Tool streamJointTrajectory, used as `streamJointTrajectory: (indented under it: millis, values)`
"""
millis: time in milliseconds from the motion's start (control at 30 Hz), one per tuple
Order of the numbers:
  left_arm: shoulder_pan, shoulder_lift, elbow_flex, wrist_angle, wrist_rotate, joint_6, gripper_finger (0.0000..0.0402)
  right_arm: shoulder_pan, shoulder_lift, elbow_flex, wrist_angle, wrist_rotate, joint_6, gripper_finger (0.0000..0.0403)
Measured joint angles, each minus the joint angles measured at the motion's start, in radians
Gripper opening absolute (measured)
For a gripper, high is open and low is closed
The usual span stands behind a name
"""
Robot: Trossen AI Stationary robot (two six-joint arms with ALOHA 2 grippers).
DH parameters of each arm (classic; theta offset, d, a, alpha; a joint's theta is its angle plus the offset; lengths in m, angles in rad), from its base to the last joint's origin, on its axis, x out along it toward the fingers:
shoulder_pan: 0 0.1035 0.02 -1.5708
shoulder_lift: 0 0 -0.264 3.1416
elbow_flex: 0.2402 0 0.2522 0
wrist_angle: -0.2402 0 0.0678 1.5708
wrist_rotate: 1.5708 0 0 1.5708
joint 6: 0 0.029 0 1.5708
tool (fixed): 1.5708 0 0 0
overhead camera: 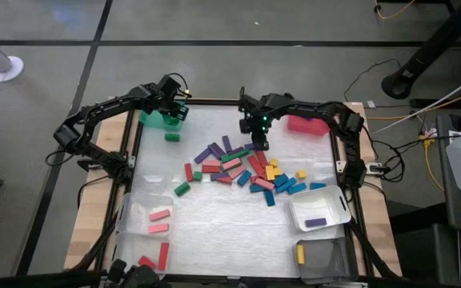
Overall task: Sort blocks
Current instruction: Put the violet block into the white bin
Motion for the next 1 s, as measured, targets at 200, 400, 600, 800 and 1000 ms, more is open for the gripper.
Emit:
streamJointTrajectory:
  millis: [200, 400, 600, 800, 1000]
  values:
    - [-0.001, 0.000, 0.000, 0.000, 0.005, 0.000, 0.0141, 0.063, 0.034, -0.002, 0.033, 0.119, -0.077, 0.0138]
    - [-0.005, 0.000, 0.000, -0.001, 0.011, 0.000, 0.0141, 0.072, 0.051, -0.002, 0.052, 0.148, -0.066, 0.0138]
    - [-0.005, 0.000, 0.000, 0.000, 0.011, 0.000, 0.0141, 0.074, 0.071, -0.001, 0.050, 0.135, -0.045, 0.0138]
    - [-0.005, 0.000, 0.000, 0.000, 0.011, 0.000, 0.0141, 0.074, 0.117, -0.001, 0.051, 0.156, -0.043, 0.0138]
    - [-0.005, 0.000, 0.000, 0.000, 0.012, 0.000, 0.0141, 0.074, 0.132, 0.002, 0.053, 0.166, -0.042, 0.0137]
